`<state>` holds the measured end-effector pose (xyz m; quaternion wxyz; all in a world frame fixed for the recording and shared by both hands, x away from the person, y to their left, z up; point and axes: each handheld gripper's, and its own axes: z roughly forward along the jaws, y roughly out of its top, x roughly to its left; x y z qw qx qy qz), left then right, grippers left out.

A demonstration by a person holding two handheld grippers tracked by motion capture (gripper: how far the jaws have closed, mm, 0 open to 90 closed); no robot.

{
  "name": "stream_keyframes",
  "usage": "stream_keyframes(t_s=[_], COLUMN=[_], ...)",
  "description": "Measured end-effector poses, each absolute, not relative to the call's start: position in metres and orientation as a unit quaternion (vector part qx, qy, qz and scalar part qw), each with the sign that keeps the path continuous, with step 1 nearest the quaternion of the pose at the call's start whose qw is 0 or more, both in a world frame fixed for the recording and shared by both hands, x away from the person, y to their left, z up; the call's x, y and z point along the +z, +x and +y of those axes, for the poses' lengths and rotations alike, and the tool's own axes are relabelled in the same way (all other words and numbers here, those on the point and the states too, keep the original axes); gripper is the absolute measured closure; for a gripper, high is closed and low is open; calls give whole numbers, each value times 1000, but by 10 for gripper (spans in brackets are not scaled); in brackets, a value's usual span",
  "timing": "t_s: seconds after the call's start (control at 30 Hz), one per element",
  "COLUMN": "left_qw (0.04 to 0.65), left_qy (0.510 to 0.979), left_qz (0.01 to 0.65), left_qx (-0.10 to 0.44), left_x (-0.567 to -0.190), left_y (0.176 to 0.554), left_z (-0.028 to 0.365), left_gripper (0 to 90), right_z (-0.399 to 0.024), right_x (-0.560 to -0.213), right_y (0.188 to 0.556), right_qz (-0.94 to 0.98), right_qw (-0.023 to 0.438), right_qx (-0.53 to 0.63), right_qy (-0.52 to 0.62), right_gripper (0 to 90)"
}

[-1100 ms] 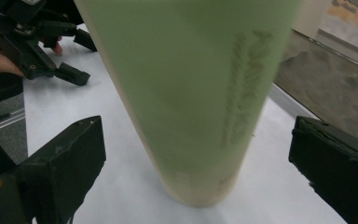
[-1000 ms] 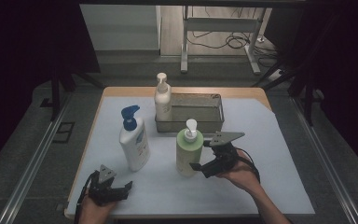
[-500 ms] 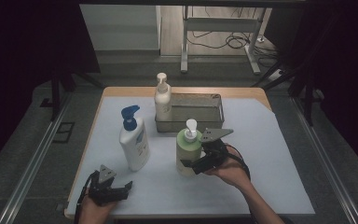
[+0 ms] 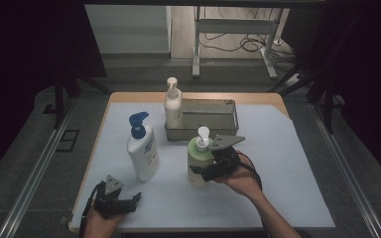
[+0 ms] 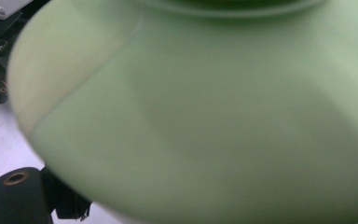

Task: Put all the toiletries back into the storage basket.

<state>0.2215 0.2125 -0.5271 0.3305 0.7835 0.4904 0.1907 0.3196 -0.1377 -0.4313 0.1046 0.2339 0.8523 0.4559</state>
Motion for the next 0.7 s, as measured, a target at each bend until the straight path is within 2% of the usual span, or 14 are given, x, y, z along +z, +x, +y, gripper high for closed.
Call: stream_keyframes(t_s=[0.7], left_qw=[331], left_qy=[784], left_qz=[490], left_qx=[190], left_x=[-527], left_y=[222], left_z=[213], left_gripper=[114], right_z=[-135], right_x=[-424], right_y=[315], right_qz=[857], right_qw=[114], right_qx=[443], right_qy=[236], right_gripper=[123])
